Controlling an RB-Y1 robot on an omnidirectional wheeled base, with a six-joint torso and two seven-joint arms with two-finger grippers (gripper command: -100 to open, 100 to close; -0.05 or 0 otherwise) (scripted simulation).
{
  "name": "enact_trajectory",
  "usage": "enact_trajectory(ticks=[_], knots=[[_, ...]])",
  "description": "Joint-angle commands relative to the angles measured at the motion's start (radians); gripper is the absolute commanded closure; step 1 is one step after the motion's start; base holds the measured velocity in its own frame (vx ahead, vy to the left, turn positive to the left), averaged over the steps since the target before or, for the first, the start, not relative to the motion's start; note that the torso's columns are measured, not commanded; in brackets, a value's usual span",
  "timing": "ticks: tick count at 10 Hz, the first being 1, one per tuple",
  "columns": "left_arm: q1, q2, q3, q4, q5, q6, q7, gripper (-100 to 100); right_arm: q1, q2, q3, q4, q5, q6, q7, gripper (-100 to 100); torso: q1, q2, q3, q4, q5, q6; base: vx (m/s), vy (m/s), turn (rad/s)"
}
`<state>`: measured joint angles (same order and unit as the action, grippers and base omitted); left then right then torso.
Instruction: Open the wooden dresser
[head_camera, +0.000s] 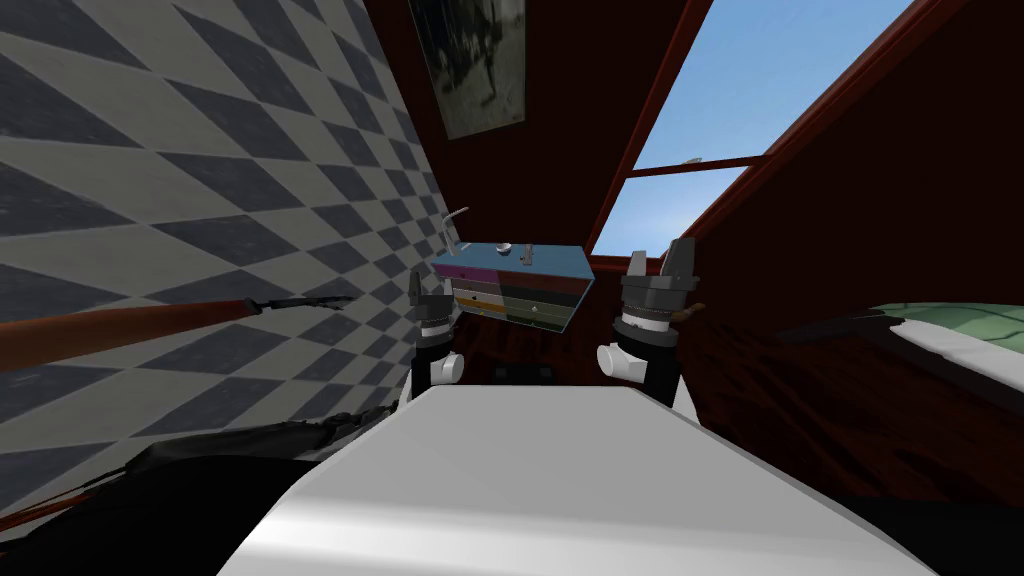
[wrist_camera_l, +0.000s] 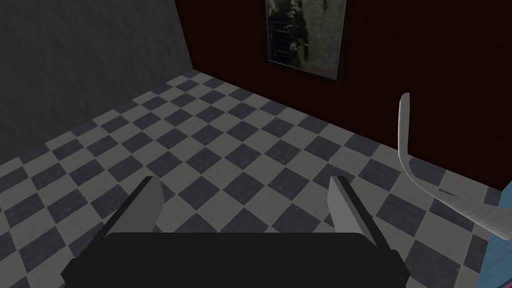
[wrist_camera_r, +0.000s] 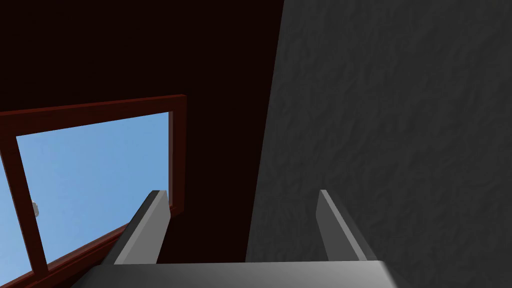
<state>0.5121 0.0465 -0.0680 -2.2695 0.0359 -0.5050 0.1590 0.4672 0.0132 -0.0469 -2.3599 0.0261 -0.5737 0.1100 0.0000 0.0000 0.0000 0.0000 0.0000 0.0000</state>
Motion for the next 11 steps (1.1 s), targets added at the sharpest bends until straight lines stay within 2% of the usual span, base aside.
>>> enact_trajectory(ticks=[1,9,10,11], knots=[[0.0,0.0,0.0,0.0,0.0,0.0,0.0,0,0.0,0.0,0.0,0.0,0.0,0.0,0.0,0,0.0,0.04,-0.082,0.041,0.0,0.0,0.0,0.0,0.0],[0.0,0.0,0.0,0.0,0.0,0.0,0.0,0,0.0,0.0,0.0,0.0,0.0,0.0,0.0,0,0.0,0.618,-1.234,0.617,0.0,0.0,0.0,0.0,0.0],[-0.007,0.029,0.006,0.019,-0.002,-0.005,0.003,-100,0.0,0.0,0.0,0.0,0.0,0.0,0.0,0,0.0,0.691,-1.382,0.691,0.0,0.0,0.022,-0.026,-0.031],[-0.017,0.05,0.015,0.048,-0.005,-0.013,0.008,-100,0.0,0.0,0.0,0.0,0.0,0.0,0.0,0,-0.001,0.724,-1.451,0.724,0.0,0.0,0.027,-0.08,-0.067]])
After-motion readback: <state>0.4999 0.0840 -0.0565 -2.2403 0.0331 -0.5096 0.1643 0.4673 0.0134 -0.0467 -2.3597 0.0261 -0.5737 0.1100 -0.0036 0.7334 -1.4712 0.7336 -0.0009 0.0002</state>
